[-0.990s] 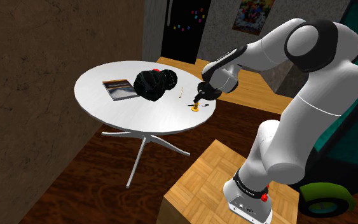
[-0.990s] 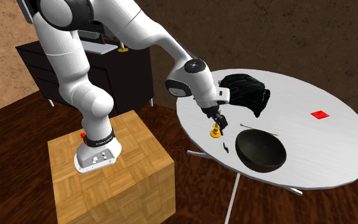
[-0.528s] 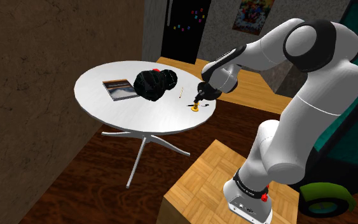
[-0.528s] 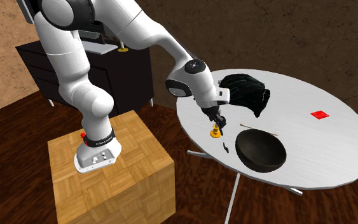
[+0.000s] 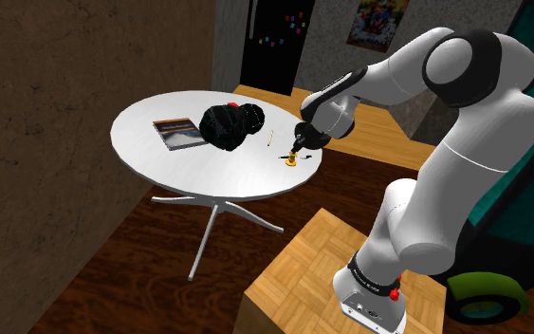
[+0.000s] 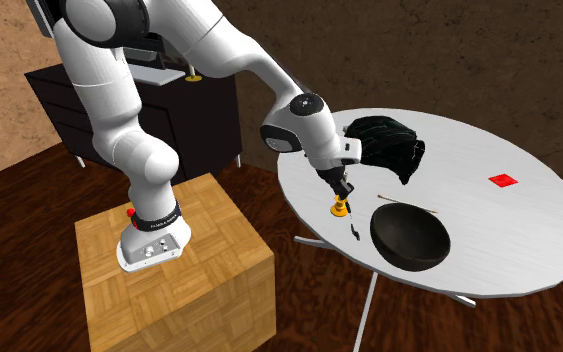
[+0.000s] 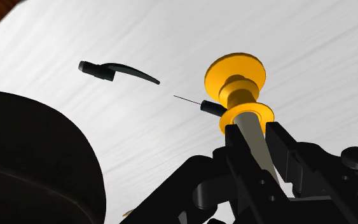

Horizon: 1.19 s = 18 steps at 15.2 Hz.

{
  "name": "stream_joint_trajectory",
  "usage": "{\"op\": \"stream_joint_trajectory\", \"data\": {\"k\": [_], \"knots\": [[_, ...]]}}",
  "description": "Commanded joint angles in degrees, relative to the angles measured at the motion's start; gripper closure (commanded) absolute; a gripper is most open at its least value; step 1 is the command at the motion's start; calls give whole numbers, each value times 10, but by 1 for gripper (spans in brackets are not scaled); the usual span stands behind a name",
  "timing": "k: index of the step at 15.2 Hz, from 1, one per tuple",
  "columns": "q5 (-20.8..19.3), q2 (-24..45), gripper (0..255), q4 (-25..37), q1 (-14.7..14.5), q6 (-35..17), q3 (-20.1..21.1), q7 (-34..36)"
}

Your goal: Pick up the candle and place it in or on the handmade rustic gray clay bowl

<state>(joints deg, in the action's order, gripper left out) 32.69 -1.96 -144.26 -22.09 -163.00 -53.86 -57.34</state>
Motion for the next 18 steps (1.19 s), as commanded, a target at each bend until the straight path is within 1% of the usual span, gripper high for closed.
{"op": "stream_joint_trajectory", "data": {"k": [1, 4, 6, 8, 10, 13, 18], "knots": [[1, 0, 255, 0, 0, 0, 0, 0], [-97, -35, 255, -4, 24, 9, 13, 76], [-147, -54, 255, -3, 45, 20, 29, 116], [-187, -71, 255, -1, 66, 33, 45, 147], [-218, -86, 255, 2, 85, 47, 61, 173], [-255, -107, 255, 10, 108, 70, 82, 204], [-298, -136, 255, 25, 136, 110, 110, 241]]}}
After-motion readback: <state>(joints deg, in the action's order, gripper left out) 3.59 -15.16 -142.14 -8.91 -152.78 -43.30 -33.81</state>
